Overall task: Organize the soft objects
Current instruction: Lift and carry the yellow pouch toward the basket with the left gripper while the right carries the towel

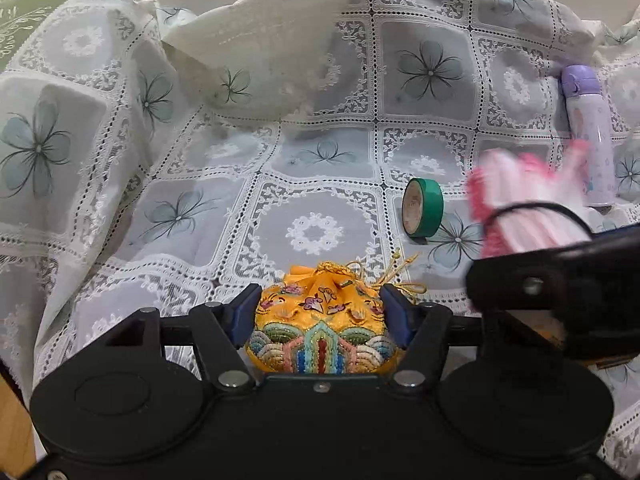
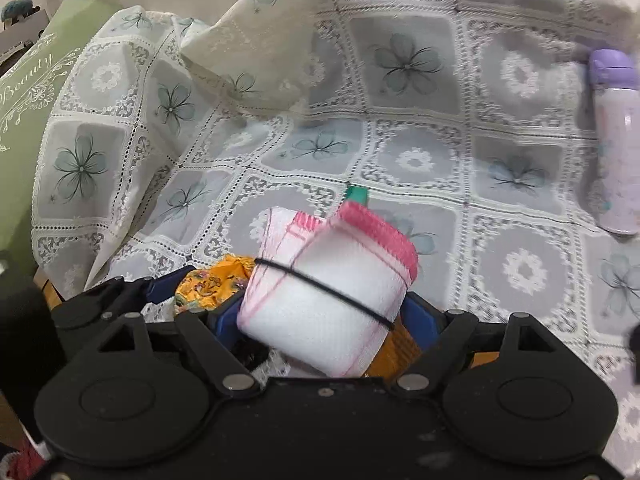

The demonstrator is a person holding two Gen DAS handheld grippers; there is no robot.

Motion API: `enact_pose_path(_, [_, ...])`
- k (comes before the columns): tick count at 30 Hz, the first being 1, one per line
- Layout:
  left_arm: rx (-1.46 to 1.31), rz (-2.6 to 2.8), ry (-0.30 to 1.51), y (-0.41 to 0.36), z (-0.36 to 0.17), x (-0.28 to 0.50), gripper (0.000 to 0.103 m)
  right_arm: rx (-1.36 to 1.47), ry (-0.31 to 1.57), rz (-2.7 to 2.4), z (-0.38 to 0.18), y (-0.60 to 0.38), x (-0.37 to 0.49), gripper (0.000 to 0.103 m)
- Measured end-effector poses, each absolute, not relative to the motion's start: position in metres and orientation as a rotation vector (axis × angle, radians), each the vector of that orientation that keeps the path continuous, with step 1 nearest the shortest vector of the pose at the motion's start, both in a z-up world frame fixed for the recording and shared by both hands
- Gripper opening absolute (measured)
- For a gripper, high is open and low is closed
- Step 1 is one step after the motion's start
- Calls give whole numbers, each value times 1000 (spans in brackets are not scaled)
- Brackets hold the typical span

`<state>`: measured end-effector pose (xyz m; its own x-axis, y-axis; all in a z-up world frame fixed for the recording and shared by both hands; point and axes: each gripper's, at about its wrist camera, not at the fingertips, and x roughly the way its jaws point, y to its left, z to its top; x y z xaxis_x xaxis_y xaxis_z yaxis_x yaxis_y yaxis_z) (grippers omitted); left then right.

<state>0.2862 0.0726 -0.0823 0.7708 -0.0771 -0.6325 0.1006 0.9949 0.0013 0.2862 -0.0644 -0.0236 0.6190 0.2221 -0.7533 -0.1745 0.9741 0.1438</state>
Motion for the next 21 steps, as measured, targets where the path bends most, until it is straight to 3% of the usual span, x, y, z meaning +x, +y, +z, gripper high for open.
enact_pose_path(11, [-21, -58, 730, 75, -76, 261, 59, 33, 881, 192, -26, -74, 238, 74])
enact_pose_path(21, [-69, -22, 741, 86, -70, 257, 59, 40, 912, 230, -32, -71, 229, 74])
